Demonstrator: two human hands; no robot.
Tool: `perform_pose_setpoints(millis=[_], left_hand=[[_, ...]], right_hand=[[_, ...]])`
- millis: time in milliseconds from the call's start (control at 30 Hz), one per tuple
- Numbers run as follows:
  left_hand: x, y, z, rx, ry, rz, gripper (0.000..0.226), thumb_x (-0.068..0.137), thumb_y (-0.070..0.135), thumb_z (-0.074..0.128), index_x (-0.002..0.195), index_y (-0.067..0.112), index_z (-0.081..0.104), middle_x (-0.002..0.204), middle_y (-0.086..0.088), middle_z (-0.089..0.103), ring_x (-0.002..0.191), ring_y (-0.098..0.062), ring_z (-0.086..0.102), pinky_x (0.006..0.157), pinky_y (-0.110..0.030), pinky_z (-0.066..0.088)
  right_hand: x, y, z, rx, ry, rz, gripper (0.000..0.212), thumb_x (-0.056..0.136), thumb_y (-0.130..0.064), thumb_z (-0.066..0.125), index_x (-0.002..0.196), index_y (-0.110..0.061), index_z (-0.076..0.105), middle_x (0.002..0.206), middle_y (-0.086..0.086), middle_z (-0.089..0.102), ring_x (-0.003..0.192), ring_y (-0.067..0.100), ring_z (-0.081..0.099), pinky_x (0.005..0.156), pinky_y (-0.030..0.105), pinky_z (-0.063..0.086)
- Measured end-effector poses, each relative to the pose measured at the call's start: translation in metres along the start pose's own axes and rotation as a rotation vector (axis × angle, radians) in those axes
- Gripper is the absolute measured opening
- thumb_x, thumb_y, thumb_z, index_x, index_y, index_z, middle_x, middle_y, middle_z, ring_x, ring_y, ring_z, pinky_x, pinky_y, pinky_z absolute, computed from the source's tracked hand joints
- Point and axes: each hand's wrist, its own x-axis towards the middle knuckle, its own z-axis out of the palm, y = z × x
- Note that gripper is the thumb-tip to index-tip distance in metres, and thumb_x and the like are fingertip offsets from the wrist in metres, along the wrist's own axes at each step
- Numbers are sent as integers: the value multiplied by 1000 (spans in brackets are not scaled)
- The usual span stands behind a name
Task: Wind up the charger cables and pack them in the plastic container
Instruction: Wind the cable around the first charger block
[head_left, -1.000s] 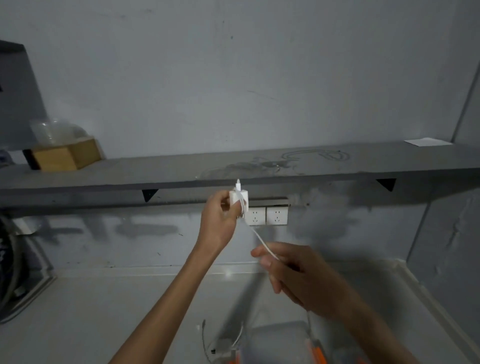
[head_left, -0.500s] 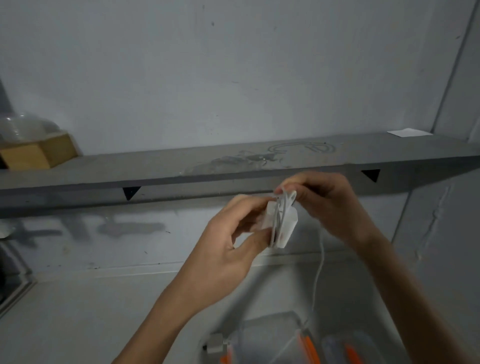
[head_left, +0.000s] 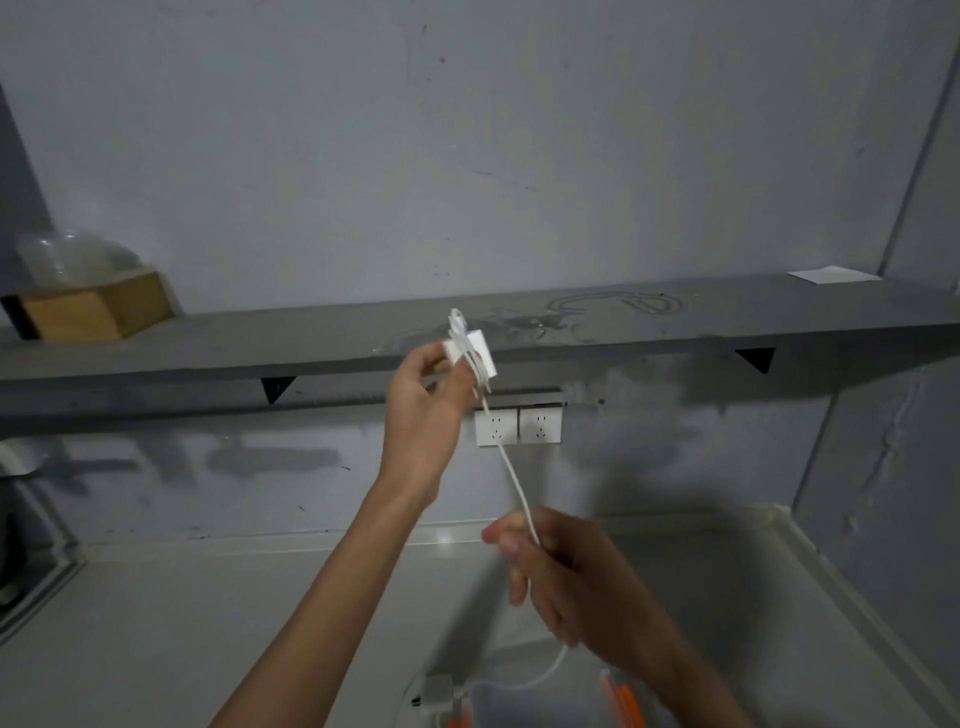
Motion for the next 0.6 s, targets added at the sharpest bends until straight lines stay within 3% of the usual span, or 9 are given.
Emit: perform_pose_setpoints(millis=[133,233,333,400,500,600], left_hand=[[9,-27,-10,242,-24,131,22,93,5,57,114,12,59,119,-9,60,94,-11,64,63,-18,59],[-7,-42,-12,513,-144,320,26,92,6,57,117,12,58,115,-6,52,95,-15,62,65,-20,59],[-32,-31,-13,554,-303,439,28,90,14,56,118,15,59,112,0,53,96,-15,60,71,-15,54],[-52,-15,-12,511,-406,482,30,88,14,55,118,16,60,113,3,54,98,-10,58,75,-11,50],[-78,11,-9,408,-473,480,30,87,9,56,116,18,62,110,9,57,101,-11,60,79,-20,54],[-82,26,-6,223,-420,413,26,86,10,64,111,19,65,104,8,62,98,-16,65,83,-26,55]], right_hand=[[-15,-19,-16,-305,9,-121,14,95,-28,55,103,-36,63,65,-7,68,46,5,52,50,16,40],[-13,-46,-40,-562,93,-319,16,94,-34,52,99,-33,67,69,-16,69,64,0,65,64,15,48],[-2,-75,-66,-743,226,-513,21,91,-37,51,94,-28,71,66,-19,68,65,-6,64,65,13,48],[9,-92,-82,-729,327,-591,21,87,-40,54,92,-30,71,70,-21,69,65,-5,64,64,15,49],[34,-98,-98,-609,349,-591,8,81,-36,67,84,-32,73,78,-18,73,73,3,69,71,28,54],[56,-78,-89,-291,195,-463,11,80,-19,69,73,-27,70,62,-13,71,59,0,64,61,11,48]])
